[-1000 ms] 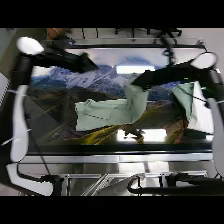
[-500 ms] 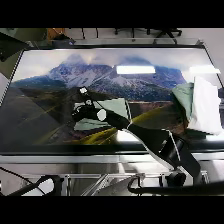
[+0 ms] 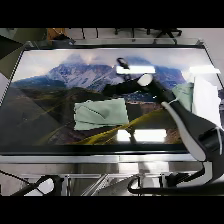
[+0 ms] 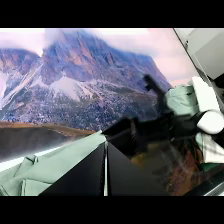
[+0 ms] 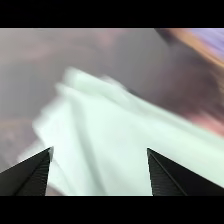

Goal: Fold the shirts.

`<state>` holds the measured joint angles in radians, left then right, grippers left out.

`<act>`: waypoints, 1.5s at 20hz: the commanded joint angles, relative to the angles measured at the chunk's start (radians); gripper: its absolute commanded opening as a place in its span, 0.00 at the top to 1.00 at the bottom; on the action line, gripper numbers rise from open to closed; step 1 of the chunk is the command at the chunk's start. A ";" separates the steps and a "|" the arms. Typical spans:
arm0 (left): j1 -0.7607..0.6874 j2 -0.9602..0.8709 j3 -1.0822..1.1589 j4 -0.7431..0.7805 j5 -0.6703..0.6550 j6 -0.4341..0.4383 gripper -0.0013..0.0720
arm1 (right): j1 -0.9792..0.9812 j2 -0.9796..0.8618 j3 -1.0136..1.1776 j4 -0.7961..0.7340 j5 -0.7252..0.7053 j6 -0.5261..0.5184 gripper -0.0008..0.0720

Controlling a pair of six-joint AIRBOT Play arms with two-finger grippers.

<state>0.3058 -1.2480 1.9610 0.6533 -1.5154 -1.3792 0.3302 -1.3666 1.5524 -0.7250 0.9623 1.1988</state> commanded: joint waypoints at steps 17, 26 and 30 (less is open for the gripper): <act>-0.008 0.001 0.000 0.002 -0.003 0.002 0.96 | -0.124 -0.280 -0.047 0.274 0.296 -0.171 0.88; -0.008 -0.006 -0.001 0.007 -0.003 0.002 0.96 | -0.478 -0.079 0.422 0.370 0.301 -0.006 0.96; -0.008 -0.006 -0.001 0.007 -0.003 0.002 0.96 | -0.759 -0.046 0.466 0.355 0.273 0.127 0.96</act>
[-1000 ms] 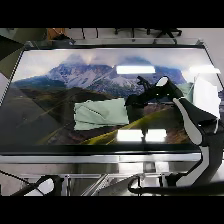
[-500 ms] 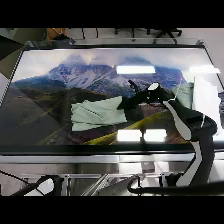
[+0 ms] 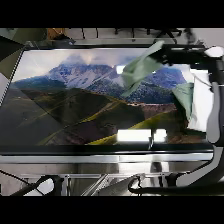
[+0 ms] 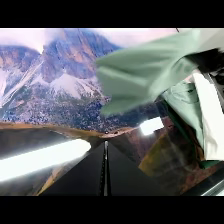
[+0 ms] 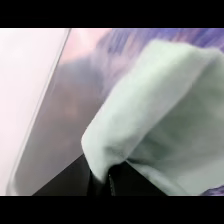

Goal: Fold the shirts.

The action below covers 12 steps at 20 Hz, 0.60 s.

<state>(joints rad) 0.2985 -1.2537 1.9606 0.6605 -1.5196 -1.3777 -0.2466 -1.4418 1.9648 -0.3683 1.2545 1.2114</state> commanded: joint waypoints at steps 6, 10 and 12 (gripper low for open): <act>-0.001 -0.015 -0.001 -0.002 -0.001 0.000 0.96 | -0.488 0.149 0.053 -0.272 0.118 0.339 0.96; -0.001 -0.023 -0.048 -0.010 0.001 0.000 0.96 | -0.602 0.231 0.031 -0.478 0.388 0.383 0.96; -0.001 -0.023 -0.099 -0.010 0.008 0.000 0.96 | -0.600 0.270 -0.017 -0.690 0.506 0.434 0.96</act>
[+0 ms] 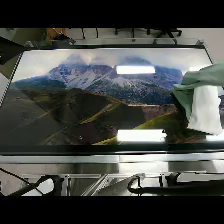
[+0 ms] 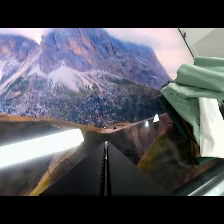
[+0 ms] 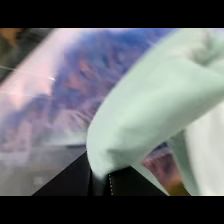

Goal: Fold the shirts.

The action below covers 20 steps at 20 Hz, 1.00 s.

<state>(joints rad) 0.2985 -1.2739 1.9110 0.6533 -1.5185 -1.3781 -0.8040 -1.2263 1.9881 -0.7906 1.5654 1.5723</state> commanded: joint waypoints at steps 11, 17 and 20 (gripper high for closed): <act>-0.001 -0.002 -0.167 -0.002 -0.006 0.002 0.96 | -0.043 0.159 -0.648 -0.513 0.097 0.145 0.62; -0.001 -0.002 -0.185 -0.003 -0.001 0.001 0.96 | -0.042 0.128 -0.551 -0.506 0.057 0.126 0.45; -0.001 -0.002 -0.183 -0.049 0.010 0.002 0.96 | -0.042 0.109 -0.282 -0.472 0.058 0.126 0.45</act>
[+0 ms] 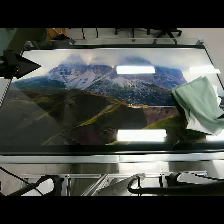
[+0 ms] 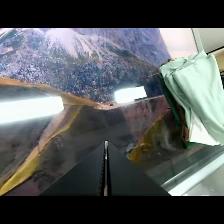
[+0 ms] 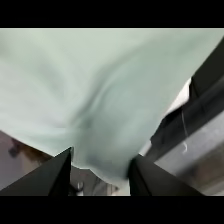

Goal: Fold the shirts.

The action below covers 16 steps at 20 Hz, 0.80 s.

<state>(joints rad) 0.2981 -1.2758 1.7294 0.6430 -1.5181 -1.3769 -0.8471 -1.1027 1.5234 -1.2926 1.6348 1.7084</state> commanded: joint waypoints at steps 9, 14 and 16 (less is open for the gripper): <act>-0.024 0.043 0.005 -0.156 -0.005 0.046 0.96 | 0.076 -0.009 0.463 0.515 -0.070 -0.023 0.80; -0.232 0.217 -0.253 0.066 0.116 0.071 0.96 | 0.614 0.068 0.268 0.248 -0.108 -0.079 0.96; -0.341 0.297 -0.445 0.101 0.198 0.073 0.96 | 0.858 0.124 0.101 0.115 -0.211 -0.077 0.96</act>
<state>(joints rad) 0.0795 -1.0760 1.4826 0.6598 -1.4250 -1.3151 -0.2844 -1.0382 1.7859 -1.0119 1.5242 1.6447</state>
